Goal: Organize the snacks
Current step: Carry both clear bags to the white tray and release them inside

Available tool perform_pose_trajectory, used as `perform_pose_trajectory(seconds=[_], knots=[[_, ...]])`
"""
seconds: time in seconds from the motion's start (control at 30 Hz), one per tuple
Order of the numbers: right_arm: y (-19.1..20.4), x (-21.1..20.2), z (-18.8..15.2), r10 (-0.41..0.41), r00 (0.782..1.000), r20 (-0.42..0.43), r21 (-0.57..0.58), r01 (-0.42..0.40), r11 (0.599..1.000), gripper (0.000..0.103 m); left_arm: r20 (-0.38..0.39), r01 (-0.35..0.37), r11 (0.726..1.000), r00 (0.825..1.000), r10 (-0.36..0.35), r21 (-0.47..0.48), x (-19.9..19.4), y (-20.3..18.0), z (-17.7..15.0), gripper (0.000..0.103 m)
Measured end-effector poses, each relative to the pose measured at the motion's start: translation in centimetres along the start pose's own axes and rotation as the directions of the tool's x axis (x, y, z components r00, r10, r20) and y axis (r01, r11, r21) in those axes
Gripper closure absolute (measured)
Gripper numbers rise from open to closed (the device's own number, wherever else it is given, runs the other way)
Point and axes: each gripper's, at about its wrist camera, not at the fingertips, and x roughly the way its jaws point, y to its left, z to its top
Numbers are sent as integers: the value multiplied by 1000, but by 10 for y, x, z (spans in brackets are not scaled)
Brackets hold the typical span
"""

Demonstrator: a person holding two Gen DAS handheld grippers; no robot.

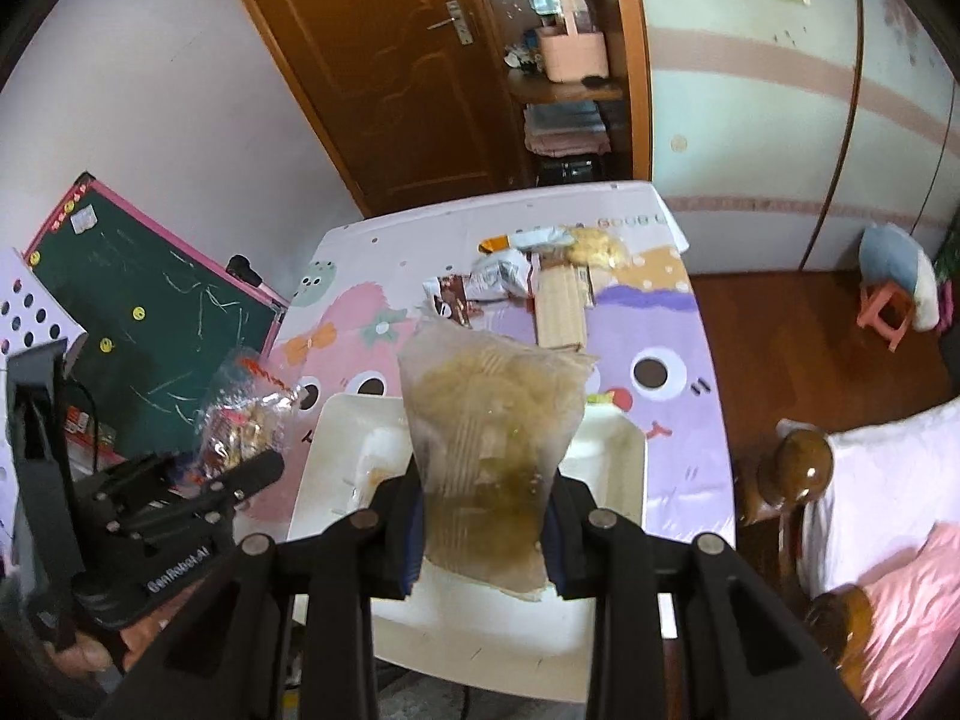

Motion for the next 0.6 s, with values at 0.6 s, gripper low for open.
perform_pose_trajectory(seconds=[0.6], knots=[[-2, 51, -39, -81, 982, -170, -52, 73, 996, 71, -101, -6, 998, 995, 0, -59, 35, 5, -27, 27]])
